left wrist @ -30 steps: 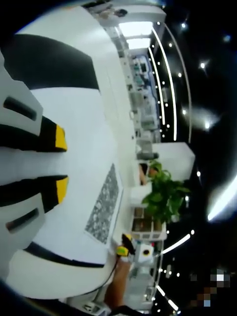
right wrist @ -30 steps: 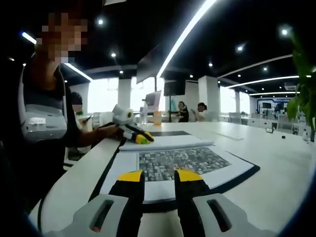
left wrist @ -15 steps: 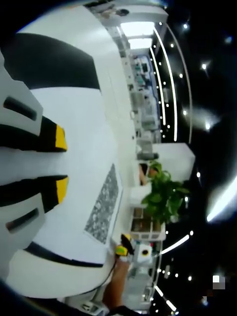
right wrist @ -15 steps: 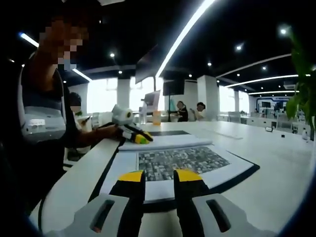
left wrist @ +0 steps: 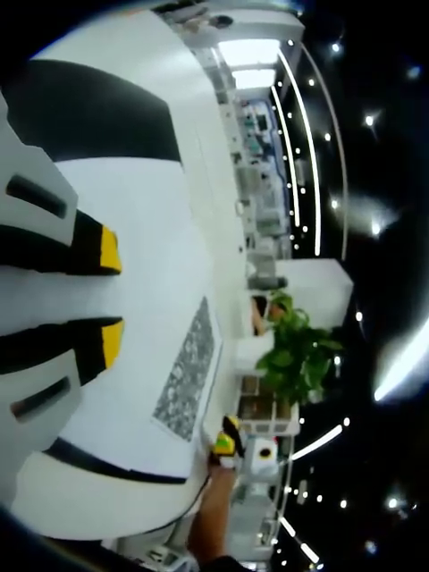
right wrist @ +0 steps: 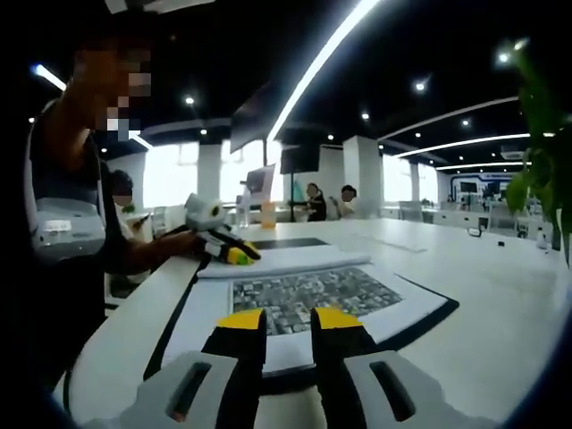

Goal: Flip through the bound document one page at a time

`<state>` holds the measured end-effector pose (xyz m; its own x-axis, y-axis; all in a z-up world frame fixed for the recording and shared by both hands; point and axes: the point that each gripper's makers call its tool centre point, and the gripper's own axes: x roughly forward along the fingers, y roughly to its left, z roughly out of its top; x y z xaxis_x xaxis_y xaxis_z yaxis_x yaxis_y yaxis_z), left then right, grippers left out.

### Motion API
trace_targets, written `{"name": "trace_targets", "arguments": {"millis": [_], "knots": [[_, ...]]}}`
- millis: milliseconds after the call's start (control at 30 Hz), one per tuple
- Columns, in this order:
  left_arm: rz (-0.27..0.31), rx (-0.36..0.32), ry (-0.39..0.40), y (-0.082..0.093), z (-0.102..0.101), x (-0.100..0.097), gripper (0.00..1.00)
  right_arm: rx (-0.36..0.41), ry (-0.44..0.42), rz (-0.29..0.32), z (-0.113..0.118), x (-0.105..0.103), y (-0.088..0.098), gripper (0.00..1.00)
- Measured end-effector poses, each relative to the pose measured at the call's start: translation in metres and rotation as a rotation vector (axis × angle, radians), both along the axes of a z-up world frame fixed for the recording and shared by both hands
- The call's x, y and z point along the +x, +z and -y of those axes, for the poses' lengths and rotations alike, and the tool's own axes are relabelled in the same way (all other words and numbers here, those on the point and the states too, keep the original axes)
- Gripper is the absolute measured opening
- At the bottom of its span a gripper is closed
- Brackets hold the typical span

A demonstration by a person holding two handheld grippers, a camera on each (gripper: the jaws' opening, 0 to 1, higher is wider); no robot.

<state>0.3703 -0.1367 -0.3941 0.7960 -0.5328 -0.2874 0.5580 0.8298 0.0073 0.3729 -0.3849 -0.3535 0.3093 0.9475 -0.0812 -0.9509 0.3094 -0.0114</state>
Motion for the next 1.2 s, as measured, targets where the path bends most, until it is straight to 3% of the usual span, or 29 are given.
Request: {"name": "trace_targets", "arguments": {"millis": [267, 667, 1200], "knots": [[0.000, -0.001, 0.000, 0.000, 0.000, 0.001, 0.20, -0.012, 0.014, 0.001, -0.035, 0.019, 0.000, 0.14], [0.001, -0.003, 0.000, -0.001, -0.001, 0.003, 0.20, -0.049, 0.042, 0.001, -0.079, 0.048, 0.000, 0.14], [0.005, 0.000, -0.001, -0.002, -0.001, 0.001, 0.20, -0.103, 0.030, 0.015, -0.119, 0.084, -0.004, 0.14]]}}
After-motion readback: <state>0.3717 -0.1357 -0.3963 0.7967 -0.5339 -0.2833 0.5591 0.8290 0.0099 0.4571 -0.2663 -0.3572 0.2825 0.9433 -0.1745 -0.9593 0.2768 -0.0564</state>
